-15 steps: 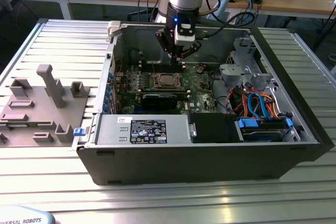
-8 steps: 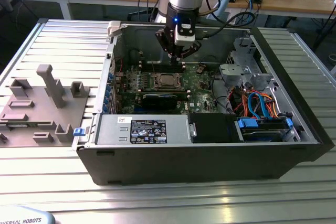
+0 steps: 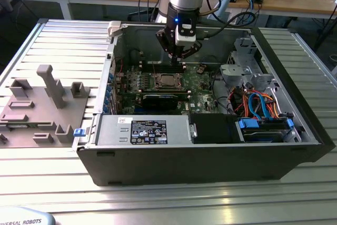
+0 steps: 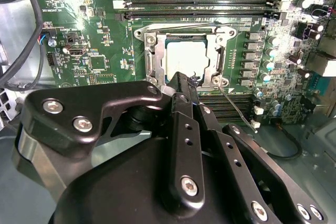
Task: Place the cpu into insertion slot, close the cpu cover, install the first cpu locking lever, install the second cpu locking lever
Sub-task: 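Install the first cpu locking lever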
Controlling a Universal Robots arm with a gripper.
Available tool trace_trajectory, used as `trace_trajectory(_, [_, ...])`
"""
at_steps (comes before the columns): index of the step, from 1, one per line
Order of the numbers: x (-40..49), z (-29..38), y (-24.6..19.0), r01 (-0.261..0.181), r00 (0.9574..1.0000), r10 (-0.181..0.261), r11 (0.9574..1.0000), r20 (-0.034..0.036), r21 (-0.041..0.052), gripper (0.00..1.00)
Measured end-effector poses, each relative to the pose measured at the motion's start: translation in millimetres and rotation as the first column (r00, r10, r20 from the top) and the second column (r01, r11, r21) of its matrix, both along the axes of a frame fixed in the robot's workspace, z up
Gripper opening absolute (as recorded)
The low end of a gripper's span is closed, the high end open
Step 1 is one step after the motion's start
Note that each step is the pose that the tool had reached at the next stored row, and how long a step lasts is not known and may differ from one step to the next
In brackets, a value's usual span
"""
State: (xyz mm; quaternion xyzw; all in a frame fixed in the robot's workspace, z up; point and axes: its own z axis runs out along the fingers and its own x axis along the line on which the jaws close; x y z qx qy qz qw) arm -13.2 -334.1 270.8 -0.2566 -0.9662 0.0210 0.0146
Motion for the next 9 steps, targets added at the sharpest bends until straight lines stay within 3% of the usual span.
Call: trace_trajectory(9, [0.0,-0.2,0.0,-0.006,1.0,0.006,1.0,0.0,-0.0001,0.11])
